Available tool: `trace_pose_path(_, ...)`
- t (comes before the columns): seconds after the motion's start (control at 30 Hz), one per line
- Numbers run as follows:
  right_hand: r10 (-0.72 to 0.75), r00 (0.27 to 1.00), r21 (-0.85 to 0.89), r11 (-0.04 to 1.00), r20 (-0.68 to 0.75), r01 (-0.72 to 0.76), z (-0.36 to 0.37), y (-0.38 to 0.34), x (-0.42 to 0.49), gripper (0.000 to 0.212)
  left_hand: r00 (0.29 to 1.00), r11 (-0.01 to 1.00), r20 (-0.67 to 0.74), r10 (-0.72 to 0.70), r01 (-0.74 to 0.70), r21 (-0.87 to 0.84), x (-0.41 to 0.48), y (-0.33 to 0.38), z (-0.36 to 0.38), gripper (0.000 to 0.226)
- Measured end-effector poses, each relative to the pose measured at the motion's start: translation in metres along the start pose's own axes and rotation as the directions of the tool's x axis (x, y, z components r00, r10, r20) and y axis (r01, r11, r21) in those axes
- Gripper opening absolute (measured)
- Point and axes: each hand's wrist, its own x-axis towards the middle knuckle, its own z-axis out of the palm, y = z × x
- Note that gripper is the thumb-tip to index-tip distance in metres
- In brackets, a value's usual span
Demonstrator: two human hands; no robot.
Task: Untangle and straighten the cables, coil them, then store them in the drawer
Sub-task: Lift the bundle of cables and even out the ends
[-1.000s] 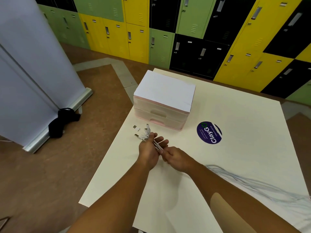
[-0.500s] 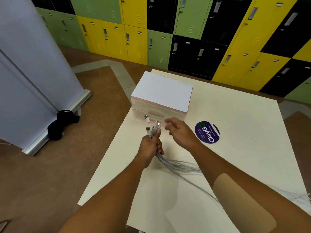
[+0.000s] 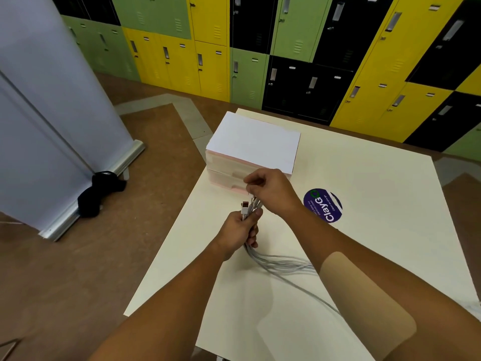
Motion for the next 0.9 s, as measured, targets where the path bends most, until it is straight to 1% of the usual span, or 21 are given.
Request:
trace_pose_path(0.07,0.014,1.000,0.023,1.000,-0.019,-0.014,0.002,0.001,-0.003,0.014,1.000,1.000,0.002,0.002,-0.002,0.001,0.000,0.002,0.000,0.044)
trace_pose_path(0.13,0.015,1.000,0.015,1.000,0.000,-0.015,0.006,0.001,-0.009,0.010,1.000,1.000,-0.002,0.002,-0.002,0.013,0.000,0.006,0.000,0.041)
trace_pose_path(0.27,0.021,1.000,0.029,0.999,0.008,-0.021,0.007,0.007,-0.015,0.011,1.000,0.998,0.008,0.011,-0.012,0.056,0.000,0.009,0.000,0.037)
trace_pose_path(0.4,0.055,0.992,0.022,0.998,0.112,-0.058,0.001,0.015,-0.016,0.020,1.000,0.997,0.013,0.003,-0.004,0.077,-0.002,0.007,0.001,0.040)
trace_pose_path(0.5,0.066,0.993,0.108,0.991,0.095,-0.076,-0.001,0.018,-0.018,0.027,1.000,0.998,-0.018,-0.006,0.008,0.070,-0.002,0.007,0.004,0.043)
trace_pose_path(0.57,0.064,0.994,0.140,0.987,0.087,-0.076,0.001,0.019,-0.019,0.024,0.999,0.998,-0.040,0.001,0.002,0.069,-0.001,0.008,0.006,0.040)
trace_pose_path(0.6,0.066,0.992,0.153,0.985,0.106,-0.082,0.001,0.020,-0.021,0.022,0.999,0.997,-0.051,0.006,-0.003,0.073,0.000,0.009,0.007,0.038)
trace_pose_path(0.63,0.070,0.988,0.148,0.985,0.135,-0.090,0.002,0.020,-0.022,0.024,0.998,0.996,-0.063,0.012,-0.007,0.084,0.001,0.010,0.007,0.037)
trace_pose_path(0.7,0.070,0.984,0.070,0.994,0.167,-0.083,0.001,0.020,-0.024,0.030,0.997,0.994,-0.074,0.022,-0.015,0.106,0.004,0.010,0.007,0.033)
trace_pose_path(0.73,0.061,0.984,0.044,0.997,0.167,-0.069,0.000,0.020,-0.025,0.026,0.997,0.994,-0.072,0.025,-0.017,0.109,0.005,0.009,0.007,0.032)
trace_pose_path(0.8,0.032,0.988,0.054,0.998,0.152,-0.040,-0.002,0.020,-0.025,0.019,0.998,0.995,-0.061,0.024,-0.018,0.103,0.006,0.008,0.007,0.030)
trace_pose_path(0.9,0.035,0.988,0.048,0.998,0.150,-0.043,-0.005,0.019,-0.025,0.023,0.999,0.994,-0.040,0.034,-0.030,0.108,0.007,0.010,0.007,0.023)
